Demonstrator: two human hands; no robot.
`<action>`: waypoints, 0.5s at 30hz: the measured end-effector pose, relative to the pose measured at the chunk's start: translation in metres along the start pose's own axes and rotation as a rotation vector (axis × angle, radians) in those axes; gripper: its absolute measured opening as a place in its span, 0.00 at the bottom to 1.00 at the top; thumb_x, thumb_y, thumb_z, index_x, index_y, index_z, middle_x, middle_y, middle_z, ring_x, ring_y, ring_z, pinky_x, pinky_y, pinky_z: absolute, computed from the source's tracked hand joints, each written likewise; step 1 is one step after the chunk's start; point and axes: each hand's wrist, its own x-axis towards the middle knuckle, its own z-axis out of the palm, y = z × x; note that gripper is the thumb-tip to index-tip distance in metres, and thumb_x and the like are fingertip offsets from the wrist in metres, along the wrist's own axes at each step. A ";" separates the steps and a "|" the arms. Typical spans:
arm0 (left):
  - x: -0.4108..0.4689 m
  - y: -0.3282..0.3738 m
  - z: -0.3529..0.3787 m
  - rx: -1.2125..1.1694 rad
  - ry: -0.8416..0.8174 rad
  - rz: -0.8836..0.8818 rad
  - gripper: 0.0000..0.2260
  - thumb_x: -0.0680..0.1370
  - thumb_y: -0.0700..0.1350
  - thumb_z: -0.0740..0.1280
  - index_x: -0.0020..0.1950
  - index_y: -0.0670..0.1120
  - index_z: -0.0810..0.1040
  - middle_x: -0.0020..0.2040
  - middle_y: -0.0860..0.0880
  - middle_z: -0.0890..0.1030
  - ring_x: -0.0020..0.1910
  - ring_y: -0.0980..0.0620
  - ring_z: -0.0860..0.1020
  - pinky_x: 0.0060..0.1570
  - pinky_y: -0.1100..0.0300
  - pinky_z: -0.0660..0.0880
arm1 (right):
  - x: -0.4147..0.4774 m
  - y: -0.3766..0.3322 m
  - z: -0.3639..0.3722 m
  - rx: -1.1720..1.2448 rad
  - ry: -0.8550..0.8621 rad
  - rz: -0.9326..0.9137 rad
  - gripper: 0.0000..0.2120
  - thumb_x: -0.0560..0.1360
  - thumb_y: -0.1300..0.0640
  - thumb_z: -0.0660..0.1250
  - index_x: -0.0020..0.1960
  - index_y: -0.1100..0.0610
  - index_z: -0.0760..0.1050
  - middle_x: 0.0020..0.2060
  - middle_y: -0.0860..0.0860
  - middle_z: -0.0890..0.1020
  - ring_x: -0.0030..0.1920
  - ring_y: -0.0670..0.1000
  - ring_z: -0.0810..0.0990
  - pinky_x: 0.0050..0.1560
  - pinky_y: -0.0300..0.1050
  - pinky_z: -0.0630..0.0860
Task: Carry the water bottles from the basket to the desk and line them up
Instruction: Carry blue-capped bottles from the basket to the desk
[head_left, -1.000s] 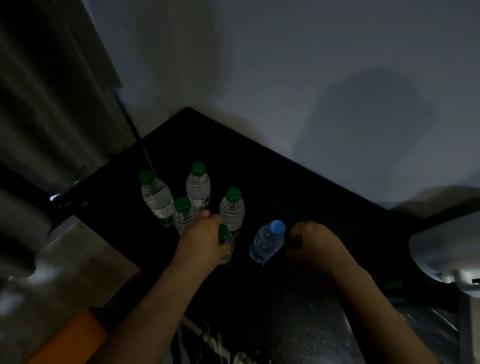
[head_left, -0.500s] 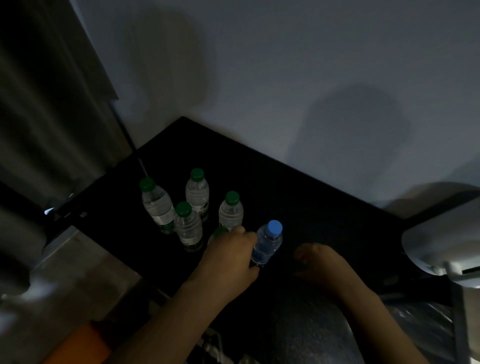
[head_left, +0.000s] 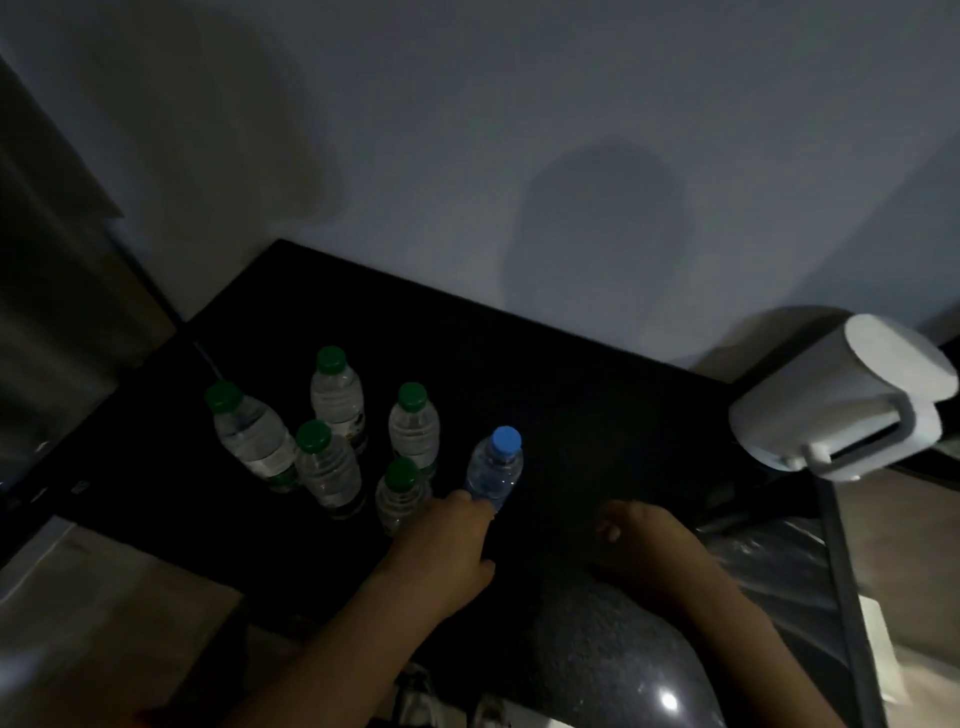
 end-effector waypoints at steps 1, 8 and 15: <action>0.003 0.003 0.000 0.006 -0.008 0.022 0.13 0.76 0.49 0.66 0.58 0.46 0.72 0.57 0.47 0.73 0.54 0.49 0.74 0.54 0.55 0.74 | -0.007 0.002 -0.002 0.019 0.011 0.020 0.12 0.73 0.49 0.67 0.54 0.53 0.77 0.50 0.49 0.80 0.51 0.49 0.79 0.50 0.43 0.77; 0.027 0.057 0.012 0.035 -0.062 0.163 0.14 0.76 0.48 0.66 0.61 0.48 0.72 0.58 0.49 0.72 0.53 0.52 0.74 0.52 0.58 0.75 | -0.059 0.042 -0.006 0.133 0.109 0.209 0.13 0.72 0.54 0.68 0.56 0.55 0.77 0.51 0.51 0.81 0.51 0.50 0.80 0.51 0.46 0.79; 0.043 0.147 0.045 0.171 -0.091 0.339 0.12 0.74 0.50 0.68 0.56 0.50 0.74 0.51 0.52 0.74 0.46 0.55 0.75 0.45 0.61 0.75 | -0.133 0.122 0.004 0.273 0.186 0.394 0.20 0.70 0.51 0.71 0.61 0.50 0.76 0.56 0.48 0.80 0.55 0.47 0.79 0.54 0.41 0.76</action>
